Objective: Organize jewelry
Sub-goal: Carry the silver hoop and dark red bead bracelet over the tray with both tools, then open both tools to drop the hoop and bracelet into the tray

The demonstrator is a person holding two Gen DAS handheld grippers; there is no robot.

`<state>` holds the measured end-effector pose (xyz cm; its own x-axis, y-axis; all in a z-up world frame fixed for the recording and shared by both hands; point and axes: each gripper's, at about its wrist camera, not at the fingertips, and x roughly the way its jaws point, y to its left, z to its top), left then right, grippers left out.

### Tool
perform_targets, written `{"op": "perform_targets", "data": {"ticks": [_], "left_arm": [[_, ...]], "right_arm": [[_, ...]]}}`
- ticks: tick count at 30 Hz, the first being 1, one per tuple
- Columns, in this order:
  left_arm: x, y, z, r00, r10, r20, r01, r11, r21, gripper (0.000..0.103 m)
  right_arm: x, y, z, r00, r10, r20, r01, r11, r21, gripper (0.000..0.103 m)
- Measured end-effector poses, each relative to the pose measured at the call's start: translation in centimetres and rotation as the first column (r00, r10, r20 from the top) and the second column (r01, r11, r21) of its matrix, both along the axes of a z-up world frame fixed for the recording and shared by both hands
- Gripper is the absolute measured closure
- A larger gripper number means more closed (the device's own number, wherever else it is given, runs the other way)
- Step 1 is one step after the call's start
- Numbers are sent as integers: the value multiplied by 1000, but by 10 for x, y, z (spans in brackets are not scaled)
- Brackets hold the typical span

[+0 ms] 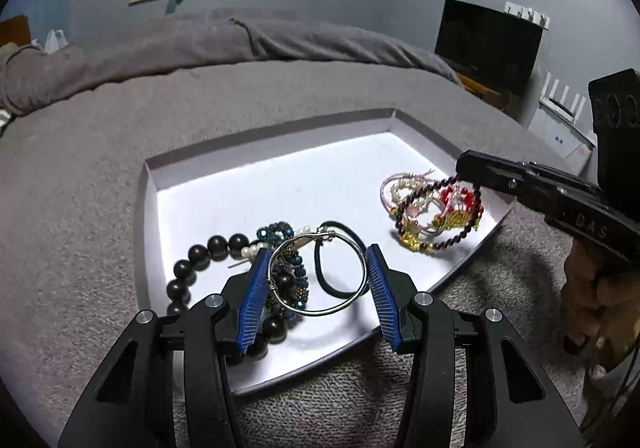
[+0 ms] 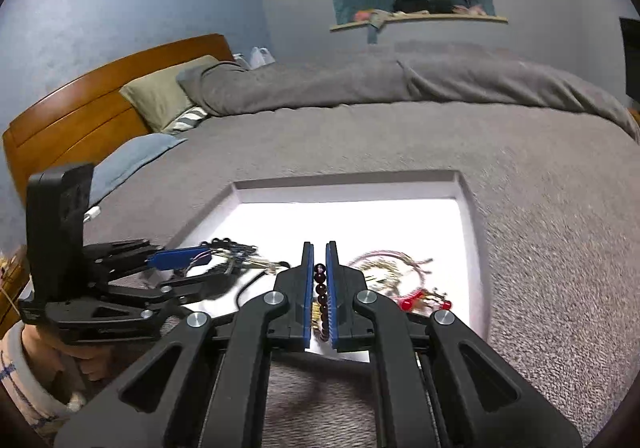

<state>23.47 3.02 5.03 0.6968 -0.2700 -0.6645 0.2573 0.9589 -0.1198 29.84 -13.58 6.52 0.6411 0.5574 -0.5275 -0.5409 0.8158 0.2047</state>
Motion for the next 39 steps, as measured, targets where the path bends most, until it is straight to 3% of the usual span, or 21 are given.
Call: {"op": "perform_targets", "data": {"ticks": [5,7,11,14,18,25,32,39], "left_arm": [[3,0,-5,1000,6,-17,-5,1000,4,53],[4,2,-6,1000,11,-16,-11,1000,1,48],[0,5,-3,1000,21,2,-21,1000,-4,27],[-4,6,0,999,30,24,-30,1000,-7,23],[-13,7,3,998,45,47,-44,999,-15,14],[-45,8,10,989,81,122,-78,996,-31,10],[-71,-1,14,970,124,210,-118,992,-38,5],[-83,0,12,954,190,232,-176,981,-80,5]], "right_arm": [[8,-5,-10,999,-48,-19,47,999,-22,97],[10,-5,-15,998,-62,-19,61,997,-49,97],[11,-6,-18,997,-68,-30,66,996,-54,95],[5,-10,-15,997,-70,-14,69,996,-47,66],[-8,-19,-9,997,-71,11,71,997,-34,57],[-38,-32,-5,993,-84,83,87,996,-34,25],[-64,-42,-4,984,-96,152,104,994,-44,8],[-80,-51,-6,977,-116,176,123,992,-31,6]]}}
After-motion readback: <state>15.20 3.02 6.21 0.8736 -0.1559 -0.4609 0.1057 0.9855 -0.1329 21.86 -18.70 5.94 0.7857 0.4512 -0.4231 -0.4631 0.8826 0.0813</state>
